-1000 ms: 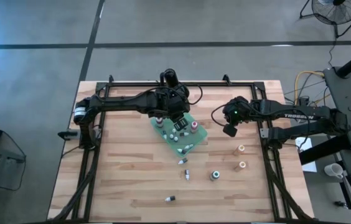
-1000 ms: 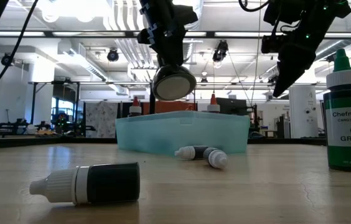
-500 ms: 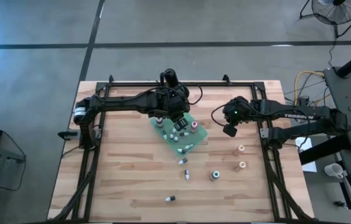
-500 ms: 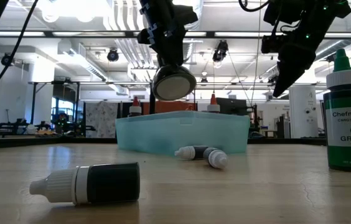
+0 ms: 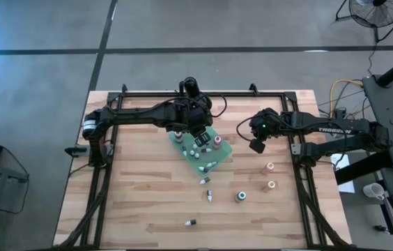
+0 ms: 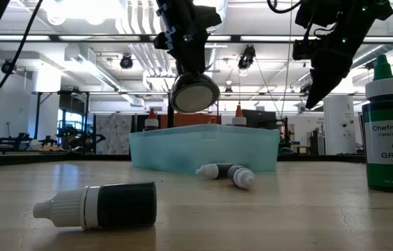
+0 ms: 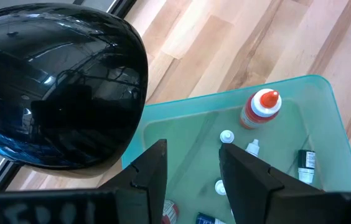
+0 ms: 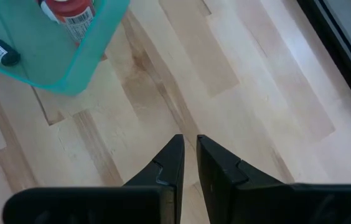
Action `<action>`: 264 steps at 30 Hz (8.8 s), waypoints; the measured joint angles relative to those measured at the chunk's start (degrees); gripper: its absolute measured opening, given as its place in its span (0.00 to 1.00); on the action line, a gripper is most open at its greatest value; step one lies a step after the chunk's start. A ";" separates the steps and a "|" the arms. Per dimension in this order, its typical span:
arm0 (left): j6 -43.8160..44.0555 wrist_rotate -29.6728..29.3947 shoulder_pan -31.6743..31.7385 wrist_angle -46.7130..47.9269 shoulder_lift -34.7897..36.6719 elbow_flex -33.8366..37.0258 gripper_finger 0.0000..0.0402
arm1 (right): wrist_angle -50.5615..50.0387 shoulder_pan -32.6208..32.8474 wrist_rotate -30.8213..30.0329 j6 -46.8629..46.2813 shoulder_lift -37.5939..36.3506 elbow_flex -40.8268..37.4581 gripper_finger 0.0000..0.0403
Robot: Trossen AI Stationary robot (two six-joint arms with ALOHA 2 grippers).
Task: Pick & Place food coloring
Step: Put the small black food coloring bottle into the green bin
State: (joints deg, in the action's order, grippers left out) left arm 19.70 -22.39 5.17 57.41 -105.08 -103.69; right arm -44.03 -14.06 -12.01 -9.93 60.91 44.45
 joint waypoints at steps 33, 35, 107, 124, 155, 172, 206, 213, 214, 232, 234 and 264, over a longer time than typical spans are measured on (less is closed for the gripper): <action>0.00 0.00 0.00 -0.01 0.00 0.01 0.30 | 0.02 0.00 -0.09 1.30 0.01 0.00 0.09; 0.00 0.00 0.00 0.00 0.00 0.01 0.30 | 0.02 0.00 -0.07 0.68 0.01 0.00 0.09; 29.87 19.43 -40.72 -54.51 6.01 36.84 0.30 | 1.37 0.07 0.48 3.54 -0.03 0.00 0.09; 32.07 18.15 -41.63 -53.71 5.09 41.25 0.30 | 0.56 0.04 0.46 4.44 -0.03 0.00 0.09; 30.59 25.92 -36.15 -22.20 0.06 21.98 0.30 | 1.04 0.02 0.39 4.63 -0.03 -0.14 0.09; 30.72 24.52 -38.16 -23.34 -10.34 14.89 0.30 | 0.96 0.02 0.32 9.03 -0.01 -1.29 0.09; 31.26 13.62 -42.49 -21.00 -14.38 14.96 0.30 | 0.61 0.02 0.44 5.42 -0.01 -3.02 0.09; 33.11 11.66 -42.47 -21.72 -15.73 14.96 0.30 | 0.61 0.02 0.44 5.42 -0.01 -3.02 0.09; 33.33 11.41 -42.48 -22.08 -16.00 14.96 0.30 | 0.67 0.02 0.42 5.42 -0.01 -3.02 0.09; 33.90 9.19 -42.36 -23.90 -16.96 14.89 0.13 | 0.61 0.04 0.37 5.55 -0.01 -3.02 0.09; 33.92 9.14 -42.25 -24.36 -16.96 14.94 0.12 | 0.61 0.03 0.37 5.55 -0.01 -3.02 0.09; 30.67 1.40 -42.01 -29.06 -17.25 15.82 0.38 | 0.57 0.03 0.39 5.62 -0.01 -3.02 0.09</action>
State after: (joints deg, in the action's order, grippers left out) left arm 50.38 -20.99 -36.84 28.35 -122.32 -87.87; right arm -43.46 -14.04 -11.62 -4.32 60.90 41.43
